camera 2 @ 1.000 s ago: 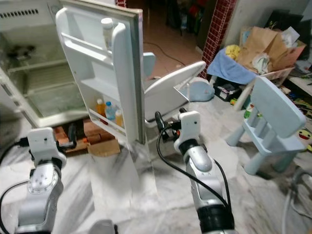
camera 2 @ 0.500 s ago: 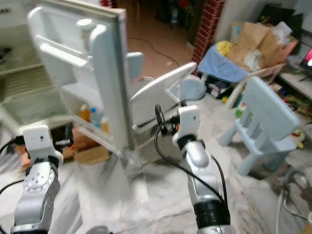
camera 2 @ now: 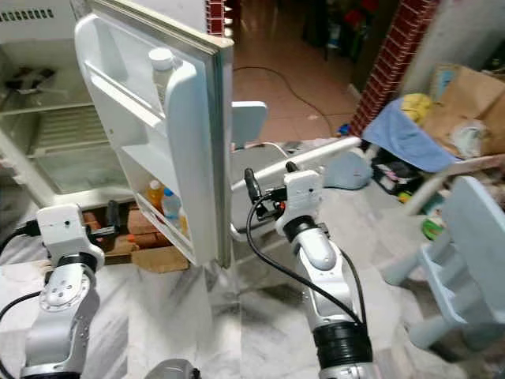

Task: Restocking fridge

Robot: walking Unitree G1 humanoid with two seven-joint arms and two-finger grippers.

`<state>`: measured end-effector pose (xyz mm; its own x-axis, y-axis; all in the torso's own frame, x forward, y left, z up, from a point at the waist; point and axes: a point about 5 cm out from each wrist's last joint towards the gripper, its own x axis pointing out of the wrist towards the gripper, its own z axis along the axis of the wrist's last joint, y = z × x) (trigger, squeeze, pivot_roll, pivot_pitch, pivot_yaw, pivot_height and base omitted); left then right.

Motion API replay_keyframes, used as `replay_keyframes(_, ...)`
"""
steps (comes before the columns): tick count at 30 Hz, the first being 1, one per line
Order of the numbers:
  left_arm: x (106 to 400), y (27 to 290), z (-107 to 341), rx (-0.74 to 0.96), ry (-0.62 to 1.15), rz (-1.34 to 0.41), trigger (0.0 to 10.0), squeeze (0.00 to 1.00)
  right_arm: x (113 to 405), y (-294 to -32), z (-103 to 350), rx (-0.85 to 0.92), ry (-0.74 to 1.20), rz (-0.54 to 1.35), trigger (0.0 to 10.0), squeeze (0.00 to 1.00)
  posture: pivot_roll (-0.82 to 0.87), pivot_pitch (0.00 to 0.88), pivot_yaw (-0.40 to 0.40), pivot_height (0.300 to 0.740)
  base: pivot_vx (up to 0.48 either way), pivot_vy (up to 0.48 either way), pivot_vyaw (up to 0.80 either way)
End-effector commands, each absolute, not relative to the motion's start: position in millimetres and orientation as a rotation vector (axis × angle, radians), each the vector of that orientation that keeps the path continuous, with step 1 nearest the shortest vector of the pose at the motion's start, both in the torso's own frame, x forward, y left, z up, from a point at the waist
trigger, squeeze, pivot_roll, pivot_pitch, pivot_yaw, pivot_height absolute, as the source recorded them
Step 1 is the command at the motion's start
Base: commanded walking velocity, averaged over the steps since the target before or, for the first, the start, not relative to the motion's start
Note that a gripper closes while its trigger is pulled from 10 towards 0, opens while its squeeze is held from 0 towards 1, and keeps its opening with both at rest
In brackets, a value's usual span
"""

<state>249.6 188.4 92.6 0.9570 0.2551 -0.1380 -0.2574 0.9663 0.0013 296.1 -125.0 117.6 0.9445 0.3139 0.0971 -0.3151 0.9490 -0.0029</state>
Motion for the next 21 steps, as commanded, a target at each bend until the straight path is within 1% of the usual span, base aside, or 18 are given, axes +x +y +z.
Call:
replay_keyframes(1, 249.4, 183.3, 90.5, -0.029, 0.165, 0.247, 10.0, 0.0, 298.3, -131.9, 116.8, 0.012, -0.09, 0.299, 10.0, 0.0, 0.14, 0.0, -0.035, 0.74, 0.0, 0.0, 0.58)
replay_keyframes(4, 248.4, 180.9, 84.6, -0.058, 0.213, 0.243, 10.0, 0.0, 300.2, -131.4, 116.1, 0.026, -0.081, 0.3, 10.0, 0.0, 0.15, 0.0, -0.036, 0.74, 0.0, 0.0, 0.0)
replay_keyframes(6, 245.9, 177.9, 75.2, -0.075, 0.292, 0.229, 10.0, 0.0, 303.2, -128.1, 117.4, 0.024, -0.085, 0.321, 10.0, 0.0, 0.16, 0.0, -0.037, 0.74, 0.0, 0.0, 0.0)
replay_keyframes(11, 243.9, 175.4, 71.3, -0.077, 0.332, 0.208, 10.0, 0.0, 310.8, -123.8, 120.2, 0.04, -0.083, 0.34, 10.0, 0.0, 0.16, 0.0, -0.04, 0.74, 0.0, 0.0, 0.0)
replay_keyframes(13, 243.1, 174.3, 70.5, -0.079, 0.349, 0.204, 10.0, 0.0, 318.7, -117.5, 129.0, 0.017, -0.119, 0.378, 10.0, 0.0, 0.17, 0.0, -0.041, 0.74, 0.0, 0.0, 0.0)
replay_keyframes(15, 242.5, 173.6, 71.2, -0.08, 0.355, 0.2, 10.0, 0.0, 324.3, -114.9, 137.0, 0.034, -0.153, 0.387, 10.0, 0.0, 0.18, 0.0, -0.045, 0.74, 0.0, 0.0, 0.59)
replay_keyframes(16, 241.3, 173.5, 72.4, -0.082, 0.365, 0.197, 10.0, 0.0, 331.6, -112.1, 143.1, 0.023, -0.173, 0.384, 10.0, 0.0, 0.19, 0.0, -0.052, 0.74, 0.0, 0.0, 0.79)
replay_keyframes(17, 241.3, 173.5, 72.4, -0.082, 0.365, 0.197, 10.0, 0.0, 331.6, -112.1, 143.1, 0.023, -0.173, 0.384, 10.0, 0.0, 0.19, 0.0, -0.052, 0.74, 0.0, 0.0, 0.79)
replay_keyframes(19, 238.7, 174.0, 73.9, -0.085, 0.374, 0.198, 10.0, 0.0, 340.6, -110.6, 147.6, 0.04, -0.176, 0.362, 10.0, 0.0, 0.21, 0.0, -0.059, 0.74, 0.0, 0.0, 0.79)
replay_keyframes(21, 234.4, 175.3, 73.8, -0.09, 0.385, 0.207, 10.0, 0.0, 347.5, -109.3, 151.7, 0.019, -0.183, 0.341, 10.0, 0.0, 0.21, 0.0, -0.062, 0.74, 0.0, 0.0, 0.76)
